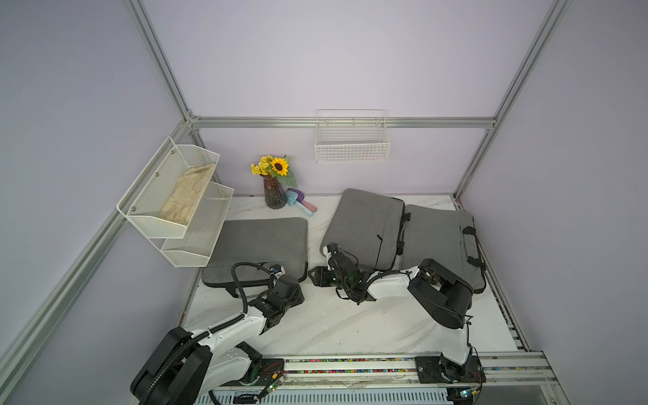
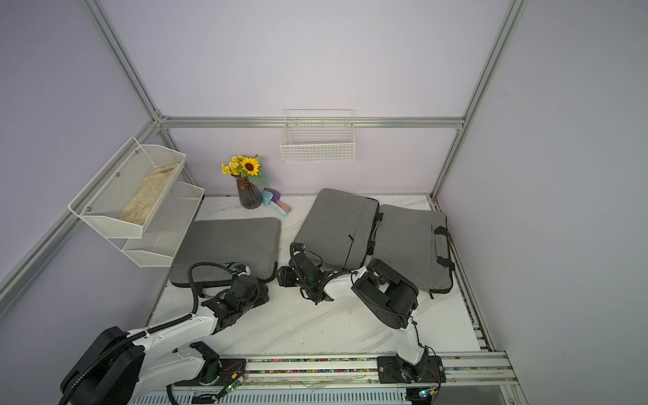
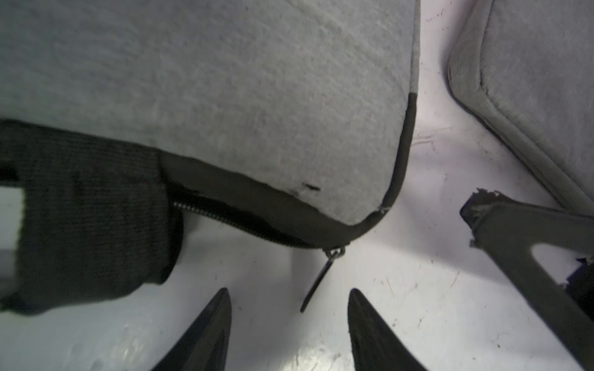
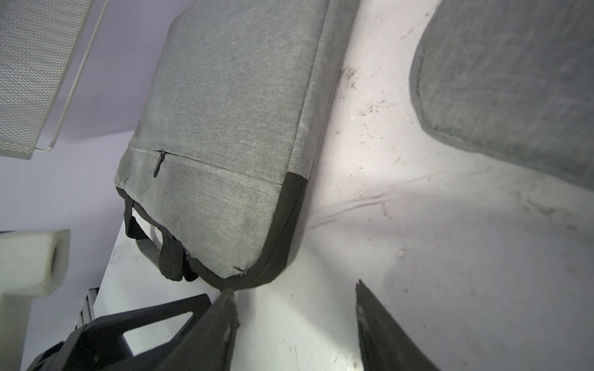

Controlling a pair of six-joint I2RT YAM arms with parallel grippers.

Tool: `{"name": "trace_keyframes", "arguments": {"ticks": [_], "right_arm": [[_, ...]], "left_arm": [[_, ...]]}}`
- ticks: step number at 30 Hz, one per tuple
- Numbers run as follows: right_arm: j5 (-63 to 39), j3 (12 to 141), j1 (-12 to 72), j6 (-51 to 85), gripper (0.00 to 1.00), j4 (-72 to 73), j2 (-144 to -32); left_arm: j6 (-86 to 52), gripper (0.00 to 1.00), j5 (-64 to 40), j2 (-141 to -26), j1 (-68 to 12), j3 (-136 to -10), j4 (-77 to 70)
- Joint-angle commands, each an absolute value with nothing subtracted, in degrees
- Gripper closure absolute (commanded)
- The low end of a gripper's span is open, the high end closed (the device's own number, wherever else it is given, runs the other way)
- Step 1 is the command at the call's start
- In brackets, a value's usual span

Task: Put the mouse into the laptop bag
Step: Zip the zipper on the zippered laptop bag.

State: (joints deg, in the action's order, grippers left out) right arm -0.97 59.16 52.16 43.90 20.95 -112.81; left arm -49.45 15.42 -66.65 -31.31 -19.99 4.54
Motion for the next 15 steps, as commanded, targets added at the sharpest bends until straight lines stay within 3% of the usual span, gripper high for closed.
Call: {"name": "trace_keyframes", "arguments": {"ticks": [1, 6, 15], "right_arm": [[-0.51, 57.93, 52.21, 44.69, 0.39, 22.58, -110.62], [-0.57, 57.5, 52.15, 44.63, 0.39, 22.67, -110.39], [-2.1, 57.47, 51.81, 45.74, 0.4, 25.23, -111.73]], "left_arm": [[-47.91, 0.47, 15.84, -70.77, -31.55, -23.21, 4.63], [-47.38, 0.57, 14.88, -73.89, -31.55, -25.17, 4.74], [-46.41, 0.66, 13.71, -75.75, -31.66, -25.61, 4.05]]}}
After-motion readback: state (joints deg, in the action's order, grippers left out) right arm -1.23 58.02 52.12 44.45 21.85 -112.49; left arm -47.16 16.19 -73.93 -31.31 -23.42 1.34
